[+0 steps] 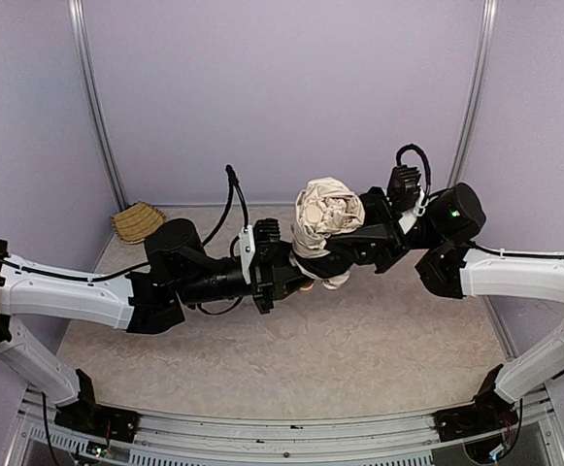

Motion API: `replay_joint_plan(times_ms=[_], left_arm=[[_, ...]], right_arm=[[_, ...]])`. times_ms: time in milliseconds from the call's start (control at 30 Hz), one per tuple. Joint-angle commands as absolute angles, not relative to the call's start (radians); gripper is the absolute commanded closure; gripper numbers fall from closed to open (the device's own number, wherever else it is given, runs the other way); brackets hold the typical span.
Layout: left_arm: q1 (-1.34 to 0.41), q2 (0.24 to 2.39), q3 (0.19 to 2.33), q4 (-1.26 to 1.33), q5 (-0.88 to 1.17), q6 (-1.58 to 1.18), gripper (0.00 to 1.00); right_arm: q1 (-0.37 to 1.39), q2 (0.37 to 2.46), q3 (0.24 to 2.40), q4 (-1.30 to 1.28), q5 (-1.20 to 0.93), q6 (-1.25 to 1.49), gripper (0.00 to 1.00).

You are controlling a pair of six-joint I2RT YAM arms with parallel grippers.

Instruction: Put away the umbrella

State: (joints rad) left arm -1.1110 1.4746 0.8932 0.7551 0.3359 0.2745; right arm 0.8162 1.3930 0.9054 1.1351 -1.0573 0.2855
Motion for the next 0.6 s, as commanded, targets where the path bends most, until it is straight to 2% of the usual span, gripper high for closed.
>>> replay_joint_plan(times_ms=[0, 167, 267, 300, 333, 433, 567], left_arm=[[-1.118, 1.452, 0.924, 0.763, 0.344, 0.266, 0.88], [-1.117, 1.447, 0.926, 0.743, 0.33, 0.274, 0.96], [-1.117, 1.439, 0.923, 0.736, 0.306, 0.279, 1.0], [-1.117, 1.437, 0.923, 0.729, 0.297, 0.283, 1.0], [-1.117, 1.434, 0.923, 0.723, 0.276, 0.286, 1.0], [-1.116, 1.418, 0.928, 0.686, 0.119, 0.3, 1.0], [-1.111, 1.417, 0.971, 0.533, -0.255, 0.38, 1.0]], right_arm=[[0.824, 1.376, 0.895, 1.128, -1.009, 0.228, 0.77], [0.82, 1.364, 0.883, 1.102, -0.996, 0.201, 0.74], [0.814, 1.356, 0.874, 1.081, -0.989, 0.19, 0.67], [0.81, 1.351, 0.87, 1.072, -0.979, 0.185, 0.61], [0.806, 1.346, 0.865, 1.061, -0.972, 0.18, 0.49], [0.776, 1.316, 0.842, 0.998, -0.954, 0.155, 0.03], [0.715, 1.235, 0.789, 0.807, -0.899, 0.065, 0.0]])
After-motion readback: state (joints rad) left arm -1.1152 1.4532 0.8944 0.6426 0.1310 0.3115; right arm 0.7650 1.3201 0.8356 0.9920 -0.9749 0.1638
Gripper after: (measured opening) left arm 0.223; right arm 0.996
